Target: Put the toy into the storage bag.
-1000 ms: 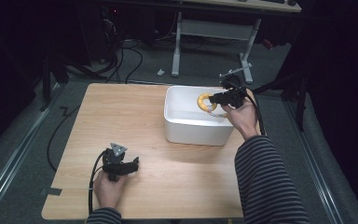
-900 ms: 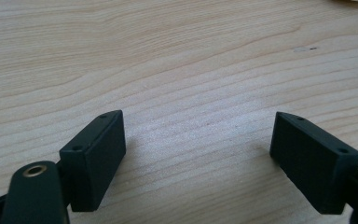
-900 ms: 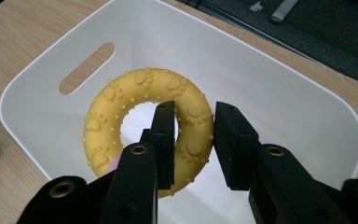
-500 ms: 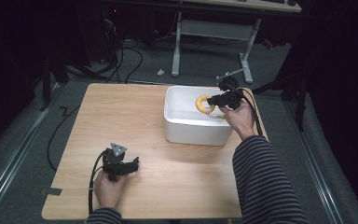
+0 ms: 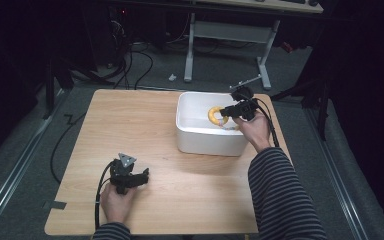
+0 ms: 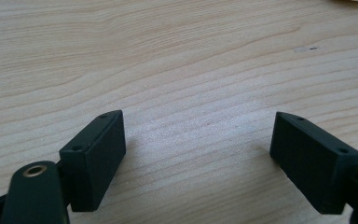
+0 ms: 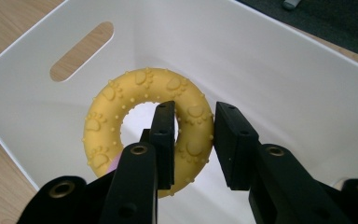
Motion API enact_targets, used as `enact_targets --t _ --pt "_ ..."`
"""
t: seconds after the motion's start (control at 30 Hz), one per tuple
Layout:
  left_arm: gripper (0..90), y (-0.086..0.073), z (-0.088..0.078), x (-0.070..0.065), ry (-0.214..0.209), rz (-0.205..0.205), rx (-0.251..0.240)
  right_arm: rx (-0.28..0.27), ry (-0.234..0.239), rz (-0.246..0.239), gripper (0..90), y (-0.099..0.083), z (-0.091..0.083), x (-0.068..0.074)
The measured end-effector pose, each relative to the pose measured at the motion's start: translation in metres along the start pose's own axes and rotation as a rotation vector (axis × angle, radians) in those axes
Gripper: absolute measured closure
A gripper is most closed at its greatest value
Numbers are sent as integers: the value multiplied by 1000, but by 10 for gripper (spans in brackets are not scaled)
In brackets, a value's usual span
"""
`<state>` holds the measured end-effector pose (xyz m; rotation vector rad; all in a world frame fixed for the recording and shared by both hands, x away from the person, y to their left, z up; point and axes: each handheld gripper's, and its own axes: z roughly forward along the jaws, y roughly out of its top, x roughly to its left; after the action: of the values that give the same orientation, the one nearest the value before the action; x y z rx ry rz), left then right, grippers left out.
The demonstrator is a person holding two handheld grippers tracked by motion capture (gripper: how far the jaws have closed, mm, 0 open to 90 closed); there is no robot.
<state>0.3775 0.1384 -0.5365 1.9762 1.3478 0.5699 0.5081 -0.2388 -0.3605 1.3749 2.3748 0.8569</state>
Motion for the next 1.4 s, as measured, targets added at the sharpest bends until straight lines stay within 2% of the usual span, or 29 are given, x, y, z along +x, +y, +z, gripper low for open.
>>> enact_targets --t 0.23,0.93,1.3,1.4 --pt "184 0 0 0 -1 0 1 22 11 -4 700 -4 8 2" --pt "185 0 0 0 -1 -1 0 61 42 -51 699 -8 14 11" --pt "185 0 0 0 0 -1 0 75 51 -43 697 -14 16 10" --pt "185 0 0 0 0 -1 0 74 62 -38 656 -15 16 9"
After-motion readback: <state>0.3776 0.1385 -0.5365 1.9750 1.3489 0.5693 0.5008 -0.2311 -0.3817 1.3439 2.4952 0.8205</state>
